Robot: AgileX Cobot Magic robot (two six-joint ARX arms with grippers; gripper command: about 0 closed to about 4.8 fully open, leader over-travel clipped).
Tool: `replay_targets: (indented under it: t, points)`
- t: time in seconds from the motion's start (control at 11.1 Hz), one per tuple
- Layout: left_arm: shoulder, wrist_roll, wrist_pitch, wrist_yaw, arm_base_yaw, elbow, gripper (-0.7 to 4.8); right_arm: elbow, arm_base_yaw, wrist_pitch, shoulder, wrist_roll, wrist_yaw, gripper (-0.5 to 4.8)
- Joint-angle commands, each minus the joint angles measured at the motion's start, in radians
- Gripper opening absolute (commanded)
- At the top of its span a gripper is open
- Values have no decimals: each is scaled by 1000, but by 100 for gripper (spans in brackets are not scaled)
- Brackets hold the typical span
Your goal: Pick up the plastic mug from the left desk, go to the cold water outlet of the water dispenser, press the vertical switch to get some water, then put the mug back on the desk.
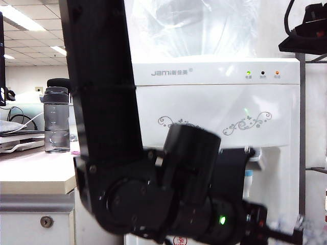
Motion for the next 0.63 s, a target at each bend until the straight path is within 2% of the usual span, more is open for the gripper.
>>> replay_targets:
  t: [0.09, 0.63]
  points:
    - [-39, -1, 47, 8, -4, 3, -5, 4, 0, 24, -3, 6, -1, -5]
    - [-90, -5, 46, 13, -22, -11, -5, 4, 0, 31, -5, 6, -1, -5]
